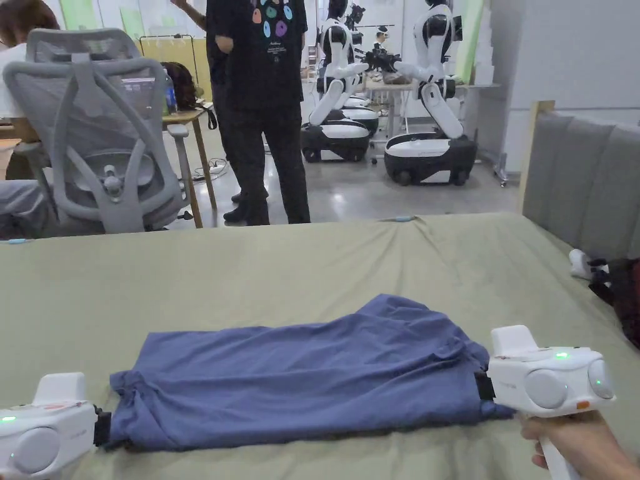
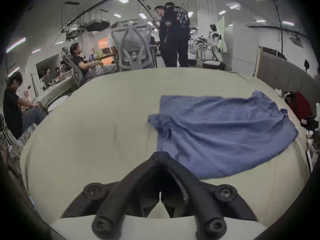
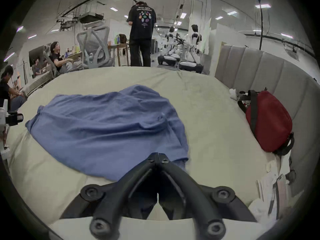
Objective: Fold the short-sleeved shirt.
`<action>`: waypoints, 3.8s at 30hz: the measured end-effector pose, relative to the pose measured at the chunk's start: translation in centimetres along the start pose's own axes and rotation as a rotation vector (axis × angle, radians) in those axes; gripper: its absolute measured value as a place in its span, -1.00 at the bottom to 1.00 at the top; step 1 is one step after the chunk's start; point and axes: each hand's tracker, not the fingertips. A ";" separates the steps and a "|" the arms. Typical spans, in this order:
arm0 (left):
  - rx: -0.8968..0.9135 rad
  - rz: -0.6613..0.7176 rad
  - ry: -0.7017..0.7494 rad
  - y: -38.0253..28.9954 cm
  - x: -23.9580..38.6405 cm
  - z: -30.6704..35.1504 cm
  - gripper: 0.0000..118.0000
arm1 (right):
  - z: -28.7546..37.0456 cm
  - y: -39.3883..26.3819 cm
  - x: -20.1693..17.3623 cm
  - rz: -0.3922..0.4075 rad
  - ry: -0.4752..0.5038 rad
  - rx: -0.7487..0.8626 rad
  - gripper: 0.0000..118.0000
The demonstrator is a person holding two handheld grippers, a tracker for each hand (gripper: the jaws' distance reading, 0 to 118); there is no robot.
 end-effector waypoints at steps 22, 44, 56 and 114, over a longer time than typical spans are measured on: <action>-0.091 -0.024 -0.029 -0.8 3.2 -5.0 -0.89 | -4.7 0.7 1.7 -0.122 0.015 -0.113 0.85; -0.146 -0.087 -0.155 -7.0 0.5 6.4 -0.90 | 5.0 -5.4 -0.1 -0.039 0.065 -0.258 -0.84; -0.072 -0.063 -0.024 -7.8 0.6 7.4 0.99 | 10.0 -5.1 -1.6 0.032 0.037 -0.055 1.00; -0.182 0.042 -0.104 7.0 3.0 -12.6 -0.98 | -17.2 10.3 2.8 0.008 -0.019 -0.292 -0.22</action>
